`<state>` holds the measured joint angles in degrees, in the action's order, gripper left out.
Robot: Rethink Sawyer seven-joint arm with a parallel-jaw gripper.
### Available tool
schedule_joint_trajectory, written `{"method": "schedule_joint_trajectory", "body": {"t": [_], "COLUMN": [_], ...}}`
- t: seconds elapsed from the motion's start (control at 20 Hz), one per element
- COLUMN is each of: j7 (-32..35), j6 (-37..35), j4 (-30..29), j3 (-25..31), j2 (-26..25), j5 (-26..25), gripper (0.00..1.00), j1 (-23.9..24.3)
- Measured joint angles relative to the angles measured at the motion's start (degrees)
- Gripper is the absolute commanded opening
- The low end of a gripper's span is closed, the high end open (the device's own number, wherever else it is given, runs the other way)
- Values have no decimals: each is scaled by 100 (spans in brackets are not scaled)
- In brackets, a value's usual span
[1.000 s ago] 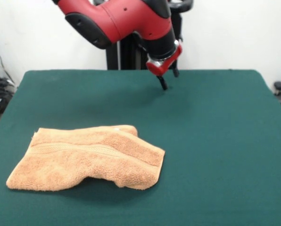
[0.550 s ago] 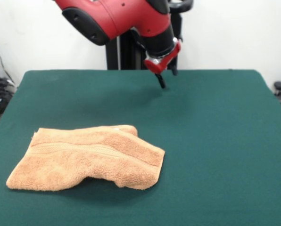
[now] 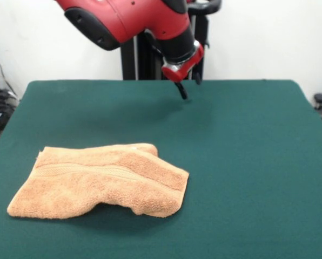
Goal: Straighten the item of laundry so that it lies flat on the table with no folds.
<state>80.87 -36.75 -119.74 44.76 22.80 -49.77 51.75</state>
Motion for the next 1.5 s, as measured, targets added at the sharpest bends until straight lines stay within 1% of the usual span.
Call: {"method": "schedule_joint_trajectory", "body": {"t": [0.3,0.65,0.85,1.2,1.5], "j7": [0,0,0,0,0], "j6": [108,543,662,662,663], "j4": [-14,-65,-111,-115,-115], "j3": [179,406,467,466,468], "j2": [-139,-403,-496,-528,-485], "j5": [-148,-472,-572,-580,-548], "gripper": [100,100,100,100,100], "j1": [145,291,341,233,-100]}}
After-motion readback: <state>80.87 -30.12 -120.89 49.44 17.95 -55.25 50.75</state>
